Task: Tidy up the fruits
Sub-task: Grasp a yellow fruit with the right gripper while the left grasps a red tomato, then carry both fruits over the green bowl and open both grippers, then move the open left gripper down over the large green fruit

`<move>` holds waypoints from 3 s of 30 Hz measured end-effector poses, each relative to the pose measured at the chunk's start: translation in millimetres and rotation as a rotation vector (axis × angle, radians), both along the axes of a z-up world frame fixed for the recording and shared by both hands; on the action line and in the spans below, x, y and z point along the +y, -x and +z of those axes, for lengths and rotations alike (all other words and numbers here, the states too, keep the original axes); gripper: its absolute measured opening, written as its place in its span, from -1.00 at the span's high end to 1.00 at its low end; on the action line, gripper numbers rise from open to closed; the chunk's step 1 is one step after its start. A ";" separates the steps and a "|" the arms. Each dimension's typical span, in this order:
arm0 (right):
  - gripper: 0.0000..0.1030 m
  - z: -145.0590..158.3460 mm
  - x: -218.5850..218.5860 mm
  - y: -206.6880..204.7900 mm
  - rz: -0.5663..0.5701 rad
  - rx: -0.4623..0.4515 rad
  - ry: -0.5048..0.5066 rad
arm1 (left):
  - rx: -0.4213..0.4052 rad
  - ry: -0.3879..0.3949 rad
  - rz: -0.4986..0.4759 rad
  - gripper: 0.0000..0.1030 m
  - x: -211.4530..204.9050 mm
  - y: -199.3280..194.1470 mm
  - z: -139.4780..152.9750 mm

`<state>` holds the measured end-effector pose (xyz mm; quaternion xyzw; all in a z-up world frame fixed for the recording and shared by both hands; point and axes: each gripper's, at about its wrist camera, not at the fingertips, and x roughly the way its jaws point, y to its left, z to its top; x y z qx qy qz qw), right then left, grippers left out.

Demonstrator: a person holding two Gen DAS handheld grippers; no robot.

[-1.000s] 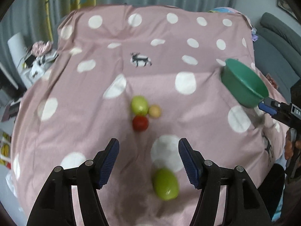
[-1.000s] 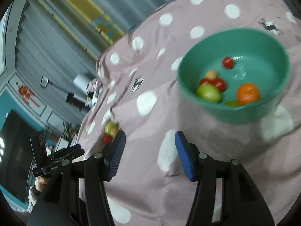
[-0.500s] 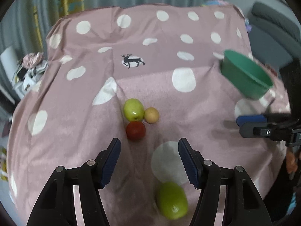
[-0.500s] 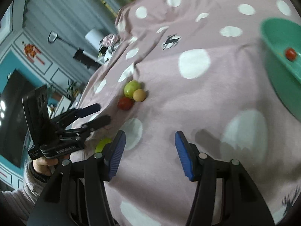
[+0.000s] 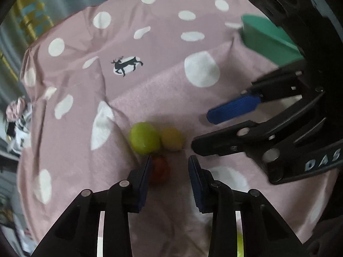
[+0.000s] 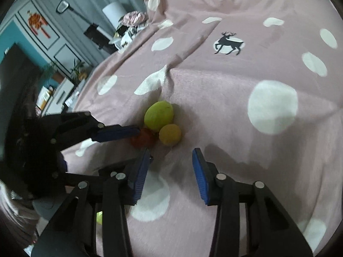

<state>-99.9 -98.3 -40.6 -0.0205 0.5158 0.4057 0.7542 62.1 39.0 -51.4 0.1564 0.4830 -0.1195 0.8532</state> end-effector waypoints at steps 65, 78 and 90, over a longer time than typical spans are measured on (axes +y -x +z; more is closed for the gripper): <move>0.42 64.0 -288.9 13.8 -0.658 -0.284 -0.100 | -0.156 0.197 -0.183 0.42 -251.8 -84.0 75.3; 0.22 76.3 -284.6 30.8 -0.662 -0.294 -0.126 | -0.172 0.236 -0.114 0.31 -224.1 -68.0 84.6; 0.12 65.4 -258.8 84.1 -0.509 -0.225 -0.261 | -0.178 0.326 0.070 -0.29 -111.5 17.4 76.0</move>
